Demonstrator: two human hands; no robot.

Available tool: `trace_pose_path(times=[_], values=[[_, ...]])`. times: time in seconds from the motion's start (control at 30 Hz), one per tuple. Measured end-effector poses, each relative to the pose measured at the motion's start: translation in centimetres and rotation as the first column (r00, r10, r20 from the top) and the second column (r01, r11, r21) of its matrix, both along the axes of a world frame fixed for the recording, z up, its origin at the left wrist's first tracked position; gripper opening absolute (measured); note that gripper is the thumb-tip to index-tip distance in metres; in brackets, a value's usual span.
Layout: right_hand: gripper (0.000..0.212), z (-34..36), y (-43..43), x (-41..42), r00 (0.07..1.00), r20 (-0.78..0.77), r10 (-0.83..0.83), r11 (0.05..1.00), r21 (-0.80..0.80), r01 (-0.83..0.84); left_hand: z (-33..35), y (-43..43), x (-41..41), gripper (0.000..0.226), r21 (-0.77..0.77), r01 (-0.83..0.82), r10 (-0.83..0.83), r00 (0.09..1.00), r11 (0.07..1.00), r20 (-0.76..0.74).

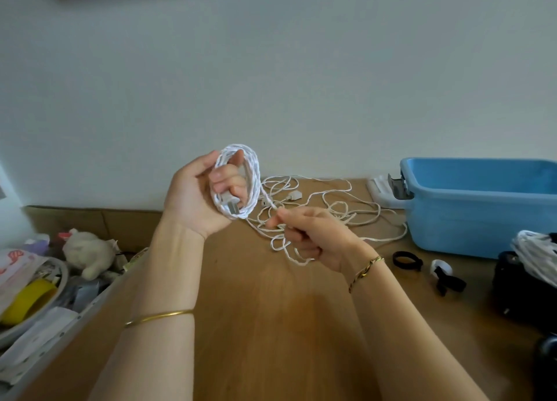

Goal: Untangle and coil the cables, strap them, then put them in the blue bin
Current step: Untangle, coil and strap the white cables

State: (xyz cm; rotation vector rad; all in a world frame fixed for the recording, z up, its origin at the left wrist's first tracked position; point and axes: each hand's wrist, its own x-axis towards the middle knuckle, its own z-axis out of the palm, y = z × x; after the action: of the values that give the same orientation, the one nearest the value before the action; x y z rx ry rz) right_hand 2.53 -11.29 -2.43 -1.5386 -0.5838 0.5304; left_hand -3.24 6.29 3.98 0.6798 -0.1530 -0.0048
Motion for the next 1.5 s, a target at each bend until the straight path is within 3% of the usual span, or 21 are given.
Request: trace_pose_path(times=[0.1, 0.27, 0.4, 0.47, 0.53, 0.57, 0.63, 0.73, 0.77, 0.87, 1.0, 1.07, 1.17, 1.23, 1.3, 1.4, 1.5], values=[[0.029, 0.8, 0.2, -0.4, 0.993, 0.06, 0.103, 0.991, -0.091, -0.097, 0.0, 0.1, 0.4, 0.026, -0.115, -0.105, 0.11, 0.993, 0.988, 0.037], [0.024, 2.2, -0.2, -1.2, 0.958, 0.236, 0.164, 0.967, -0.231, -0.109, -0.4, -0.7, 1.6, 0.032, 0.111, -0.354, 0.347, 0.934, 0.928, 0.083], [0.019, 3.0, -0.4, -1.5, 0.908, 0.327, 0.261, 0.901, -0.421, -0.107, -1.1, -1.2, 2.2, 0.022, 0.318, -0.576, 0.542, 0.817, 0.753, 0.195], [0.014, 3.6, -0.5, -1.9, 0.889, 0.347, 0.297, 0.878, -0.465, -0.112, -1.7, -1.2, 2.2, 0.022, 0.518, -0.677, 0.603, 0.723, 0.522, 0.337], [0.013, 4.5, -0.8, -2.1, 0.869, 0.422, 0.259, 0.902, -0.427, -0.062, -2.3, -1.0, 2.2, 0.022, 0.695, -0.706, 0.572, 0.627, 0.132, 0.529], [0.016, 4.9, -1.0, -2.1, 0.855, 0.477, 0.202, 0.929, -0.369, -0.014, -2.6, -1.0, 2.2, 0.022, 0.734, -0.679, 0.531, 0.615, -0.019, 0.583], [0.018, 5.5, -1.3, -1.9, 0.828, 0.559, 0.037, 0.971, -0.215, 0.101, -2.7, -0.9, 2.2, 0.024, 0.793, -0.588, 0.448, 0.673, -0.158, 0.588], [0.016, 5.5, -1.5, -1.5, 0.791, 0.589, -0.163, 0.972, -0.042, 0.232, -2.1, -1.7, 1.8, 0.028, 0.858, -0.445, 0.295, 0.809, -0.258, 0.508], [0.015, 5.4, -1.5, -1.3, 0.774, 0.595, -0.217, 0.962, -0.004, 0.273, -1.9, -2.2, 1.6, 0.032, 0.884, -0.412, 0.253, 0.851, -0.219, 0.46], [0.009, 5.1, -1.5, -0.9, 0.719, 0.614, -0.327, 0.929, 0.069, 0.363, -1.4, -3.0, 0.7, 0.046, 0.965, -0.254, 0.143, 0.959, 0.063, 0.243], [0.01, 5.0, -2.8, 0.0, 0.667, 0.546, -0.507, 0.851, 0.195, 0.488, -1.4, -2.3, 0.1, 0.049, 0.965, -0.193, 0.046, 0.981, 0.177, 0.188], [0.009, 4.6, -3.4, 0.4, 0.72, 0.475, -0.506, 0.856, 0.171, 0.488, -1.3, -2.0, 0.1, 0.042, 0.918, -0.162, 0.009, 0.985, 0.363, 0.17], [0.017, 3.3, -2.9, 0.8, 0.793, 0.405, -0.455, 0.886, 0.116, 0.449, -1.0, -1.6, 0.4, 0.038, 0.751, 0.043, -0.153, 0.985, 0.659, 0.078], [0.02, 2.9, -2.3, 0.7, 0.818, 0.401, -0.413, 0.904, 0.074, 0.42, -1.0, -1.2, 0.6, 0.035, 0.596, 0.196, -0.264, 0.964, 0.778, 0.027], [0.022, 2.9, -1.8, 0.5, 0.855, 0.384, -0.349, 0.931, 0.04, 0.362, -1.1, -0.5, 1.1, 0.036, 0.424, 0.357, -0.395, 0.919, 0.833, 0.003], [0.024, 2.6, -1.3, -0.1, 0.942, 0.285, -0.179, 0.983, 0.005, 0.185, -1.5, 0.3, 1.9, 0.041, 0.102, 0.591, -0.599, 0.795, 0.8, 0.096], [0.022, 2.2, -0.8, -0.6, 0.978, 0.199, -0.068, 0.997, -0.009, 0.072, -1.3, 0.8, 1.9, 0.04, -0.142, 0.487, -0.468, 0.871, 0.862, 0.15]])
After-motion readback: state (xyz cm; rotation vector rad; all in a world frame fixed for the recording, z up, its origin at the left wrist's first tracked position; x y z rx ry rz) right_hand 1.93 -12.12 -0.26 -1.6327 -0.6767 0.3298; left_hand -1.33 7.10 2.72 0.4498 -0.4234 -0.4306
